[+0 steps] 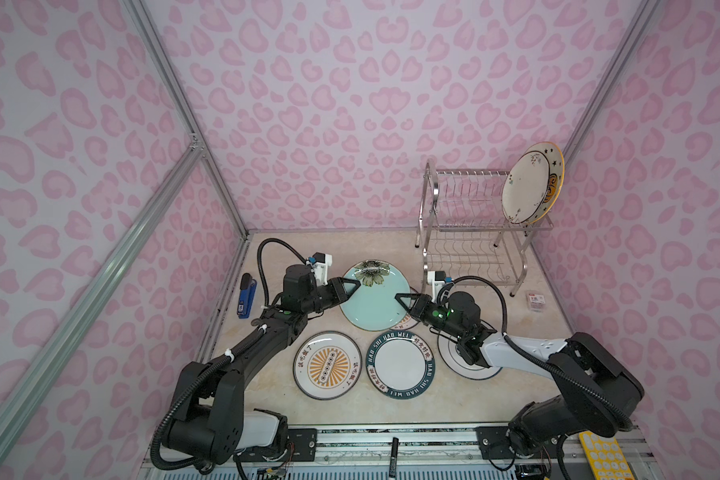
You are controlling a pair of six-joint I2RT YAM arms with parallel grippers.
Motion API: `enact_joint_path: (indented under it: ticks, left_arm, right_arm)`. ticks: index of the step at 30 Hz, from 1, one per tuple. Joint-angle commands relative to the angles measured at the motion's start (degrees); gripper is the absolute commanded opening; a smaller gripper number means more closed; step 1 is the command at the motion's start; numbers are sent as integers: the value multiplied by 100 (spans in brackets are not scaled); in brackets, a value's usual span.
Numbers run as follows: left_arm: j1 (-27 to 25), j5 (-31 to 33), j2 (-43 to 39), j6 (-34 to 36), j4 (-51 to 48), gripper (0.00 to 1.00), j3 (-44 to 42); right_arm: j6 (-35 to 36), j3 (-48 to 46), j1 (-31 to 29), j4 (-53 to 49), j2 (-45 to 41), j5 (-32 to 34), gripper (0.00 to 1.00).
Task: Load the plates into the dish rack
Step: 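Grip the upright sunflower plate's rim with the right gripper beside the left gripper, then lift and carry the sunflower plate with the right gripper to the rack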
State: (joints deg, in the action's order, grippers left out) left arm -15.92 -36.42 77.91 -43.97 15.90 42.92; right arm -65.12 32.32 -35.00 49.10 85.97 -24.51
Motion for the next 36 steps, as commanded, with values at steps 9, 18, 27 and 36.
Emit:
enact_joint_path:
  ticks: [9,18,27,36]
  left_arm:
    - [-12,-159,-105,211,-315,43,75]
    - [-7,-311,-389,268,-220,45,31]
    - [8,86,-1052,794,-1098,45,172]
    - [35,109,-1096,776,-1143,44,142]
  right_arm:
    - [136,-268,290,935,-272,-433,0]
    - [757,-318,434,-347,-953,222,0]
    - [1968,210,827,-2587,-2408,588,0]
    - [2195,1036,1700,-3380,-3277,-79,0]
